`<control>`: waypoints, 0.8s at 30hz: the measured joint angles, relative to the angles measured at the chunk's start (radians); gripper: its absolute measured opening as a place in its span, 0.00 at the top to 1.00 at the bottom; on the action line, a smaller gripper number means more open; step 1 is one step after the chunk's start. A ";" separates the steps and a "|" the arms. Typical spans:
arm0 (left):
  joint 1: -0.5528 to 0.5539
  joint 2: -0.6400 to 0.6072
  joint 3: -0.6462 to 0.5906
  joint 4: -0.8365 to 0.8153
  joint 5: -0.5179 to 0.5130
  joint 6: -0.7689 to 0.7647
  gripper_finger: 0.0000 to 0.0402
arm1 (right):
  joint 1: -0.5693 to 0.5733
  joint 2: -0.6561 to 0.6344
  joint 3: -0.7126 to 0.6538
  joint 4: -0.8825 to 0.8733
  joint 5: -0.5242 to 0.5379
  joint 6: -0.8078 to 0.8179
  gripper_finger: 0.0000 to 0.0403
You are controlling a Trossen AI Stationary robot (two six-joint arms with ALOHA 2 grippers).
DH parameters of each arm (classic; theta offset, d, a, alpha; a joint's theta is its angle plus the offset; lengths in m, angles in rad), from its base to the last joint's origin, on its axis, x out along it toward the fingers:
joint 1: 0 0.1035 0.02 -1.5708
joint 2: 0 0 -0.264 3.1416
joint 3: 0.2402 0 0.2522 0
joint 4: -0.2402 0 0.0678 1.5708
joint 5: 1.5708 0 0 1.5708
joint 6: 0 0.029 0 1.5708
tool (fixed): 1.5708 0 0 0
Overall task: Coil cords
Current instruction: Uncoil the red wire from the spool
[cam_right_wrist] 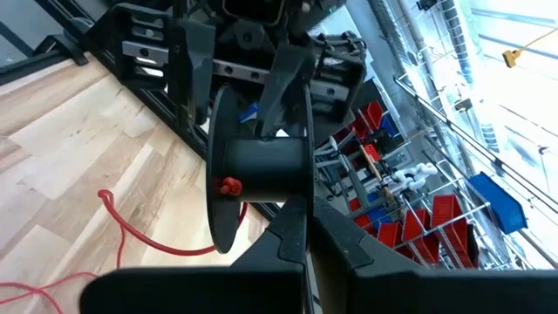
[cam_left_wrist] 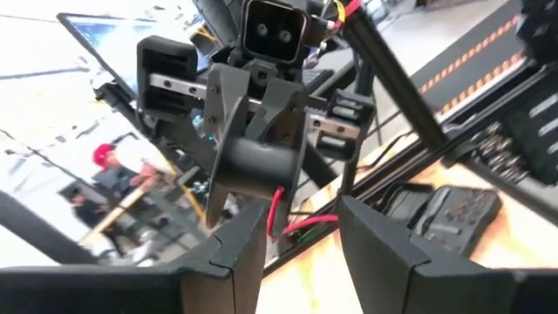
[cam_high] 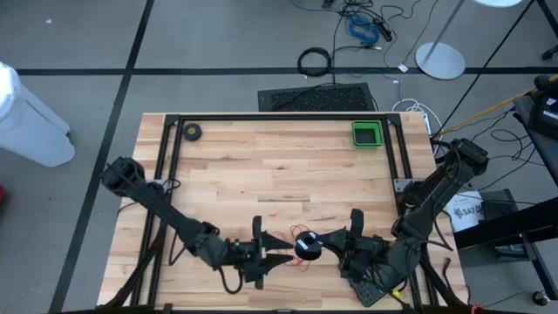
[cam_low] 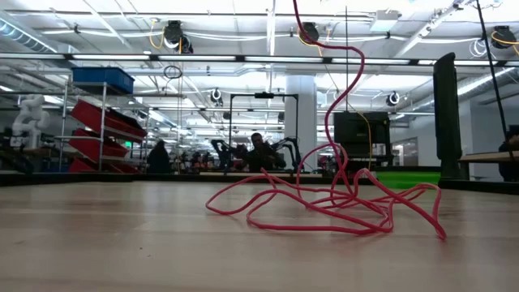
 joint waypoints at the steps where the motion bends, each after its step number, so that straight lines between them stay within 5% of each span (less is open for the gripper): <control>1: -0.008 0.000 0.000 0.000 -0.022 0.021 0.62 | 0.000 0.000 0.000 -0.003 0.000 0.000 1.00; 6: -0.035 0.000 0.000 0.013 -0.089 0.095 0.62 | 0.000 0.000 0.000 -0.008 -0.016 0.003 1.00; 13: -0.038 0.000 0.027 0.013 -0.091 0.094 0.63 | -0.012 0.000 0.000 -0.026 -0.206 0.069 1.00; 24: -0.042 0.000 0.028 0.013 -0.091 0.112 0.63 | -0.036 0.000 0.000 -0.040 -0.210 0.094 1.00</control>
